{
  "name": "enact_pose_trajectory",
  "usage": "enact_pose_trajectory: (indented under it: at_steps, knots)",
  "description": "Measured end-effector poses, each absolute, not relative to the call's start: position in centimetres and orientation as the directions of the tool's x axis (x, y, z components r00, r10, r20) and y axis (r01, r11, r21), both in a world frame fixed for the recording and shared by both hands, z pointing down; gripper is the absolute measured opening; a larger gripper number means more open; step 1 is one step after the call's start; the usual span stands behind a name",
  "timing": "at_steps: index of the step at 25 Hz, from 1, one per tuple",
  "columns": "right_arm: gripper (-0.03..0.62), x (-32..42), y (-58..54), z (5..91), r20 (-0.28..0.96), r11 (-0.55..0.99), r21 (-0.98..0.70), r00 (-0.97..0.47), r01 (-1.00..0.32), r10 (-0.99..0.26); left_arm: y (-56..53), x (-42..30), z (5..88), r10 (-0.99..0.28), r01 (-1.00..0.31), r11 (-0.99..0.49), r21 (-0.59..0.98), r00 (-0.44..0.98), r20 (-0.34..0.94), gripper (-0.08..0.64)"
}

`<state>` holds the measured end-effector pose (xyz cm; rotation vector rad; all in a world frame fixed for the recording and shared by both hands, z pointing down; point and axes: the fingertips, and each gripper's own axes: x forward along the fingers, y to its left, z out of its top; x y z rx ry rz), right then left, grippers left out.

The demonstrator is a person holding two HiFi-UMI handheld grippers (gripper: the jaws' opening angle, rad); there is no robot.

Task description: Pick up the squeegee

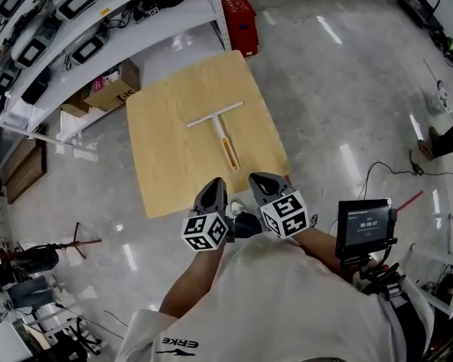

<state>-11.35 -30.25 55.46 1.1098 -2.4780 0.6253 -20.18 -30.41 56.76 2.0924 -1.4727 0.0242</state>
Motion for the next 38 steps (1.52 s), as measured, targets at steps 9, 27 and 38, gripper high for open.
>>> enact_pose_trajectory:
  at_steps: [9, 27, 38]
  knots:
    - [0.003, -12.0, -35.5, 58.0, 0.554, 0.527, -0.212, -0.546, -0.823, -0.629, -35.9, -21.2, 60.4, -0.807, -0.845, -0.218, 0.489, 0.438, 0.396, 0.003]
    - [0.003, -10.2, -37.1, 60.3, 0.612, 0.556, -0.176, -0.533, -0.812, -0.584, -41.0, -19.6, 69.2, -0.781, -0.880, -0.083, 0.468, 0.349, 0.518, 0.157]
    - [0.003, -5.6, -40.7, 61.1, 0.635, 0.564, -0.195, -0.542, -0.802, -0.551, -45.6, -18.7, 74.1, -0.724, -0.956, 0.032, 0.290, 0.178, 0.667, 0.256]
